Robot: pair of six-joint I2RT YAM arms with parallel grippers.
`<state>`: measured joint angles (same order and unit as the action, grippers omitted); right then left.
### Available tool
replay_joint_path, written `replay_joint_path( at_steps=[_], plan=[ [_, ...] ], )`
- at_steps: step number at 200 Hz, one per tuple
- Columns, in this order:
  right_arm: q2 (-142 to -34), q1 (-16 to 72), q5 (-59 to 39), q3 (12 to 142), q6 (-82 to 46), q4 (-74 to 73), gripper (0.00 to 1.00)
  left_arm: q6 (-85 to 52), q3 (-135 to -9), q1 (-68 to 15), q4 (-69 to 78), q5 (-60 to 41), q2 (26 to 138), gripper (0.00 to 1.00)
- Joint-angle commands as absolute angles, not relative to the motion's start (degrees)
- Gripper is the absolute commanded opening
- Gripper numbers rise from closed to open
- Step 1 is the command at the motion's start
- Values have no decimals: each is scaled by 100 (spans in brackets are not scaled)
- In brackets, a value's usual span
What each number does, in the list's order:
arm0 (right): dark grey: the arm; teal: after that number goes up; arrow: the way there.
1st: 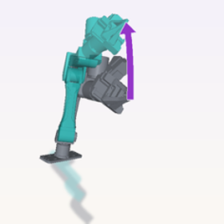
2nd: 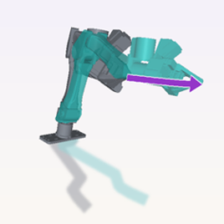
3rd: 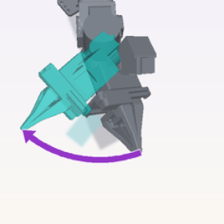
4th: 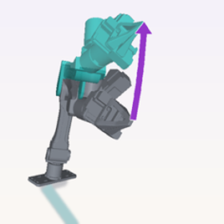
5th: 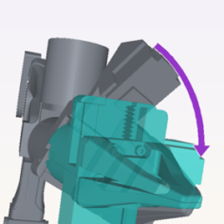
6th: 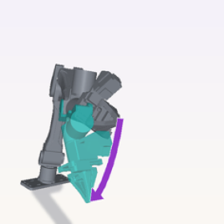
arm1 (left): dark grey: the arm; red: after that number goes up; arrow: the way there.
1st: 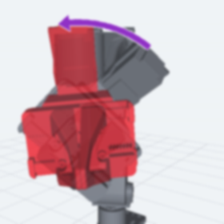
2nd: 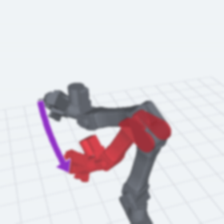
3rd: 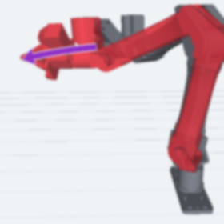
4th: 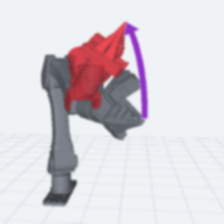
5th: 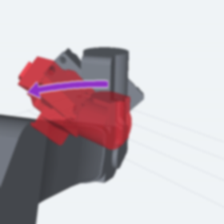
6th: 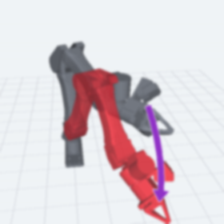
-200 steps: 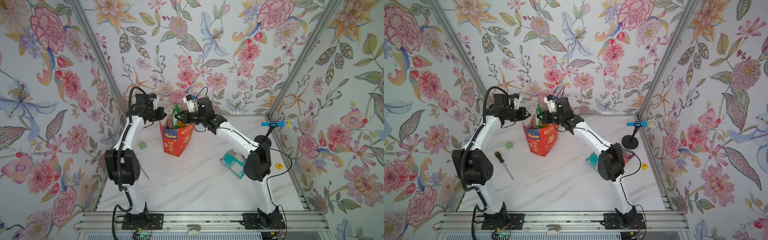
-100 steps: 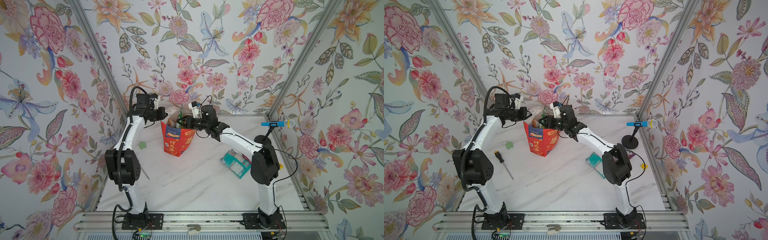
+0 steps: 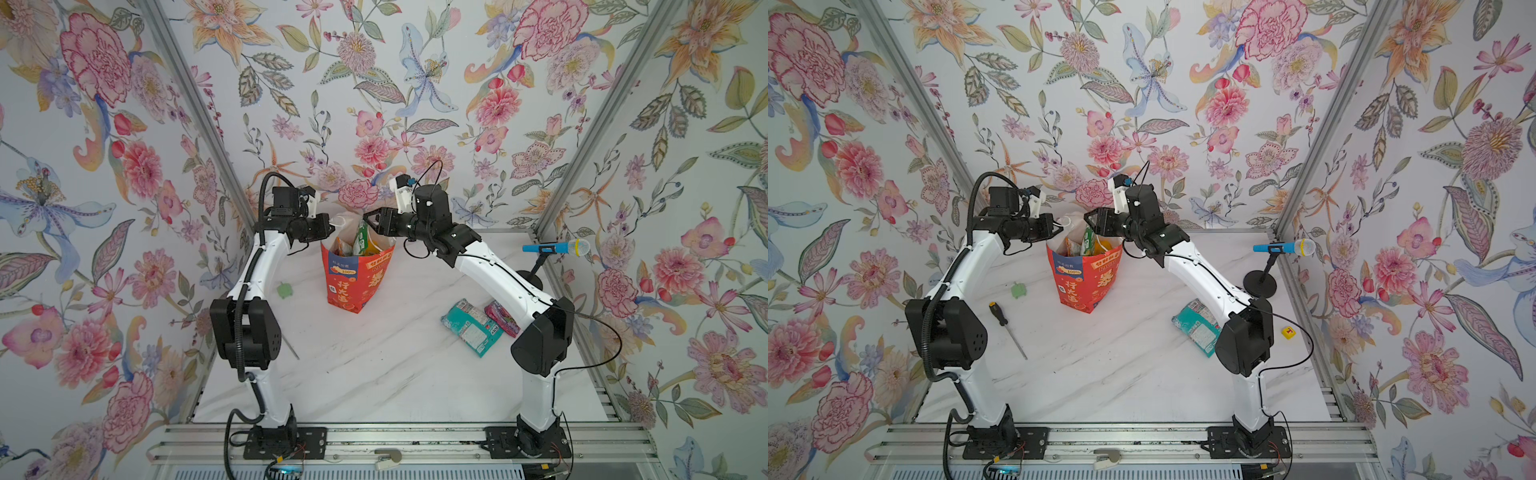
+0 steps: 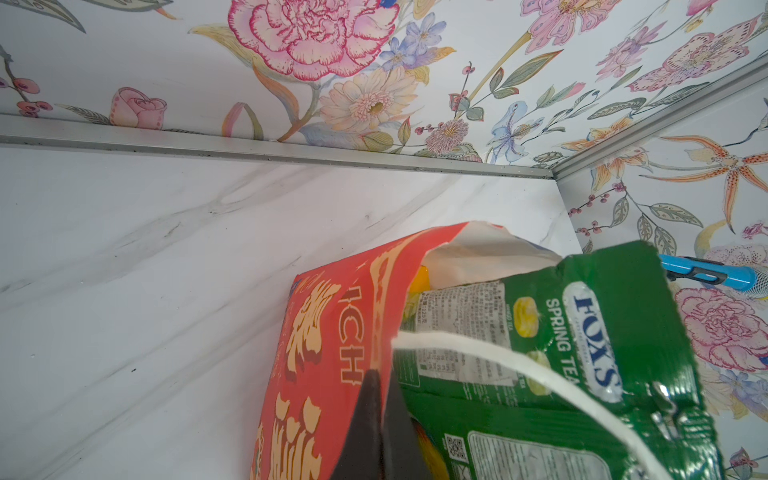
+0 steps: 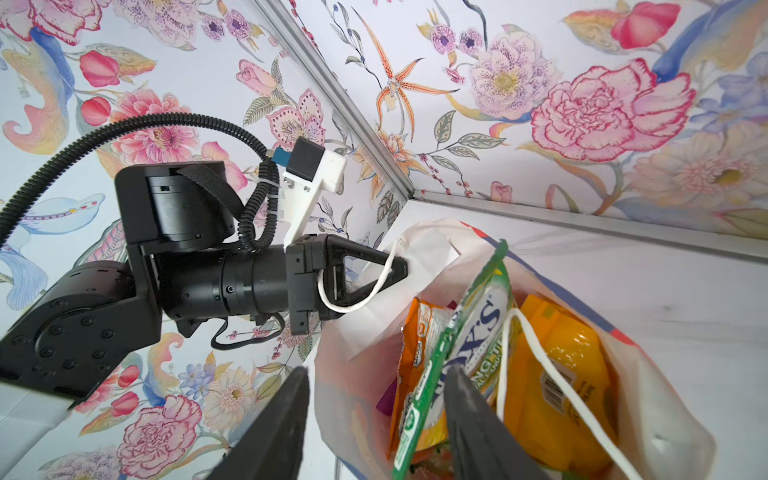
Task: Place the snacks into the paper bag
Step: 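Lower the green FOX'S bag into the red bag and open the right gripper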
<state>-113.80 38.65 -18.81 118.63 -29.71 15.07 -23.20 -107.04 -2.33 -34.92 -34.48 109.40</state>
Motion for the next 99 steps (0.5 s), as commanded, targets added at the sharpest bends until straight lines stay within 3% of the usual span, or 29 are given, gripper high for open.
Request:
replay_joint_path(
  at_steps=[1,35,99],
  plan=[
    [-11763,4005,-2014,12615,-2488,2199,53,-2317,-11028,-255,-3332,-3552,10995,0],
    [-12827,4061,-2310,14104,-2319,3362,50,-2309,-11021,-254,-3349,-3550,10994,0],
    [-13017,3852,-1991,13570,-2486,3394,48,-2271,-11060,-255,-3397,-3533,11020,0]
  ],
)
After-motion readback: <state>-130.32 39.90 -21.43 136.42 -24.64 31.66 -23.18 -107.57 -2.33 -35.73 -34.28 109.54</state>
